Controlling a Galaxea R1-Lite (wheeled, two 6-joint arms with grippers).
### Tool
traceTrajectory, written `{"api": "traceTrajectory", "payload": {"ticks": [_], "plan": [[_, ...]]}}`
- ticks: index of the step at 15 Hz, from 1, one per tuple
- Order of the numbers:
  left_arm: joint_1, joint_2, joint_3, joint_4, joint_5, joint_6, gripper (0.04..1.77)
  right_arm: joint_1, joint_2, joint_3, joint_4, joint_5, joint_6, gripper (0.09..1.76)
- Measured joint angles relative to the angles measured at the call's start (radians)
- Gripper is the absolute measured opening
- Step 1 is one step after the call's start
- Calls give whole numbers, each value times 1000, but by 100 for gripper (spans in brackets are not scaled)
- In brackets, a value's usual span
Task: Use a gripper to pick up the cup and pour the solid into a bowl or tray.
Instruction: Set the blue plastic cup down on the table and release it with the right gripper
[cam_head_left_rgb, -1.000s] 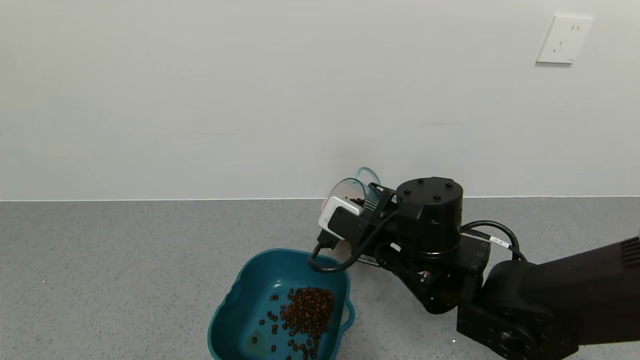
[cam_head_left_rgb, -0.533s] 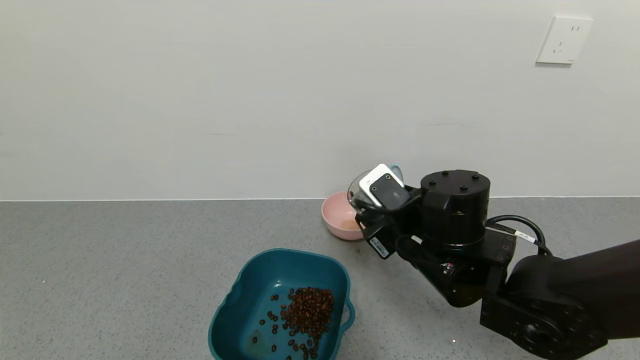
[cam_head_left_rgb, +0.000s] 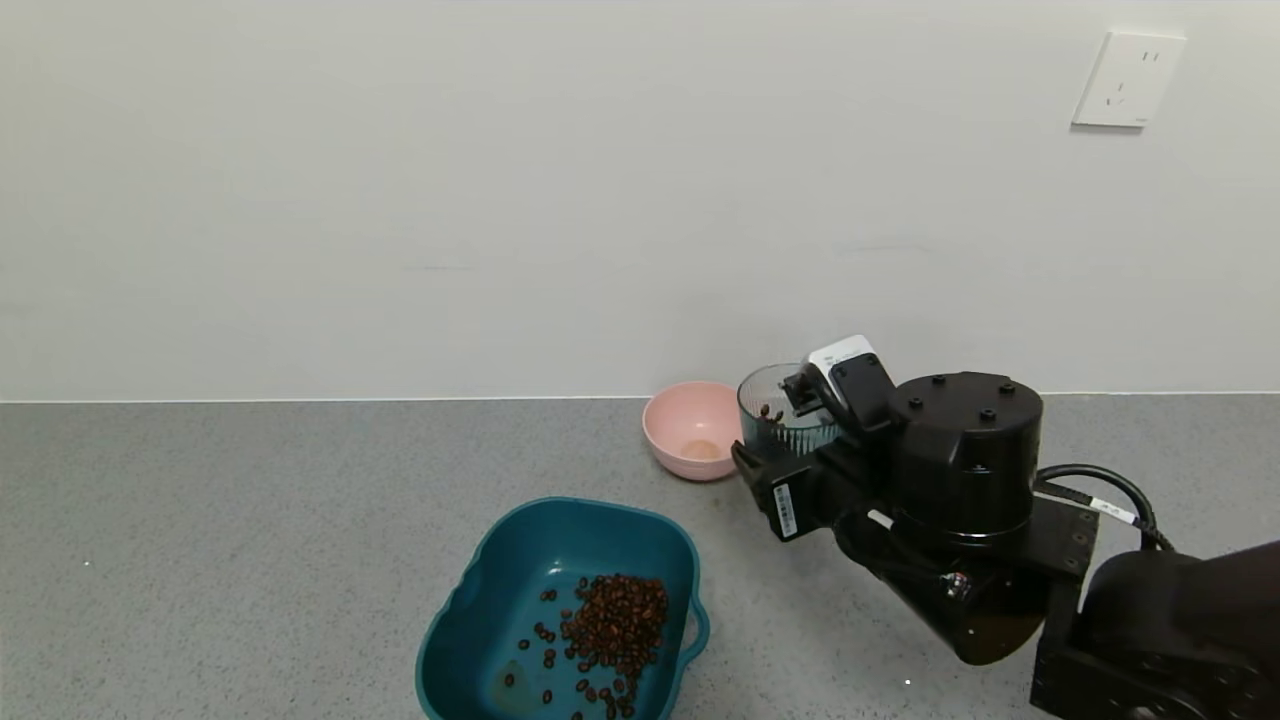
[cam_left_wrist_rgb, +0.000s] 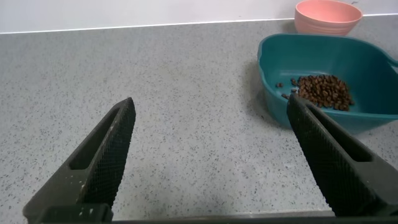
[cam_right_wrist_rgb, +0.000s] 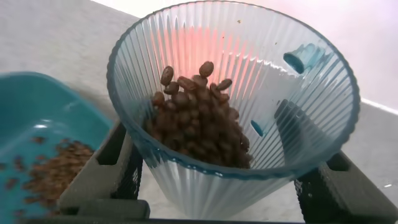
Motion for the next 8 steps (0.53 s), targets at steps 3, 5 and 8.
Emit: {"api": "traceTrajectory", "payload": {"ticks": [3, 5, 8], "plan": [[0, 0, 0, 0, 0, 0, 175, 7, -16, 18, -6, -1, 90, 137], [0, 0, 0, 0, 0, 0, 175, 6, -16, 33, -37, -1, 119, 137], [0, 0, 0, 0, 0, 0, 175, -6, 20, 67, -132, -5, 121, 137]]}}
